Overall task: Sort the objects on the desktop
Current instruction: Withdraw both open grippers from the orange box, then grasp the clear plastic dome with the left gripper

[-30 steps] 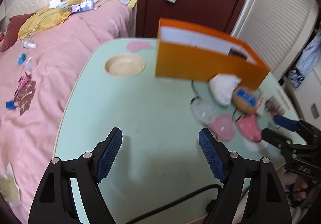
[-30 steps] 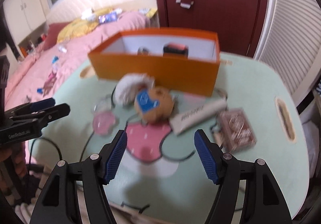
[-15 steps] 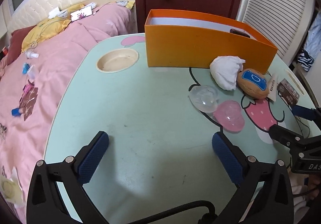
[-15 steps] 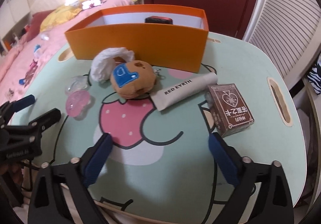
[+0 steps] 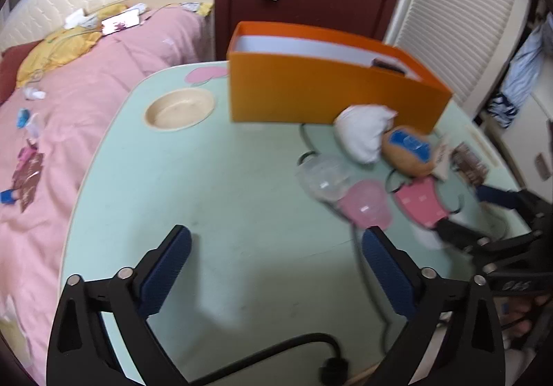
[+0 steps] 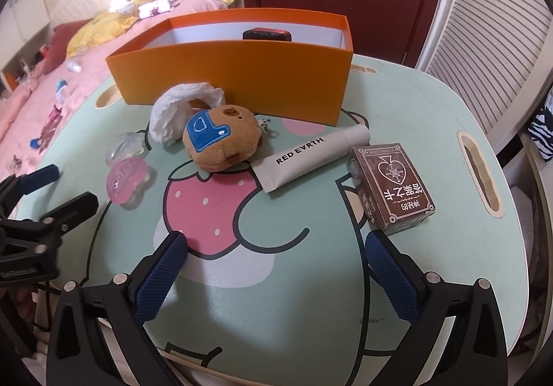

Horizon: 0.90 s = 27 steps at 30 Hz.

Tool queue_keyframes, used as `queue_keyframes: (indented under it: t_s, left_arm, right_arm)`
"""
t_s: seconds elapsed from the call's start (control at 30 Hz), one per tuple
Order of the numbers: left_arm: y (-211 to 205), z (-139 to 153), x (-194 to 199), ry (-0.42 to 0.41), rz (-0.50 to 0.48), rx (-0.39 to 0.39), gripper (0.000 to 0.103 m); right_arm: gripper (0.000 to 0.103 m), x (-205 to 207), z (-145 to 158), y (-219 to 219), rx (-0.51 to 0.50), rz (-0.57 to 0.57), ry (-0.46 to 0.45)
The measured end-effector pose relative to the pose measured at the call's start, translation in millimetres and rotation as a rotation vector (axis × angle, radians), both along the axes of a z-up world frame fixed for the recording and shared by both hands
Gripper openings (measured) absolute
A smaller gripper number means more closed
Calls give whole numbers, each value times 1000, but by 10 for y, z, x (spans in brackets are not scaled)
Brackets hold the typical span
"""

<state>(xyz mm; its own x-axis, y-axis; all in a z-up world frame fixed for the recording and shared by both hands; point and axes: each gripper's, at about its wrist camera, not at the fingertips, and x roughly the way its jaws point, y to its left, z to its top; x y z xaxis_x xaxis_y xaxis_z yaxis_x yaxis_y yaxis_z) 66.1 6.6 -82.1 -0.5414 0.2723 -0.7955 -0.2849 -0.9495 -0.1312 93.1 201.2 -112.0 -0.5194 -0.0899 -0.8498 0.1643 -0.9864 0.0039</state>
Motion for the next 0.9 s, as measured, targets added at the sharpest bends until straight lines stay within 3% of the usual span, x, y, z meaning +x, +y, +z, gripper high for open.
queue_keyframes:
  t_s: [0.07,0.17,0.4,0.57,0.8,0.9]
  left_arm:
    - [48,68,-31,14,-22,7,98]
    - [118,140,-175,25,-39,4,81]
    - [253,57,-487,-25,-70,5,77]
    - [318,27,-435,-1,-100,-84,37]
    - [-31,109,-328,-24,-34,81,37]
    - [-117,167,-248,-3,-17,77,27]
  right_arm:
    - [102,0,-3,-1,-1,2,1]
    - [102,0,-6,0,-2,4,3]
    - [102,16,-11,10,-3,6,6]
    - [102,22,-13,-27,2,2,9]
    - [102,31,-16,1,-5,7,11]
    - [101,53,10,9,-34,24,16]
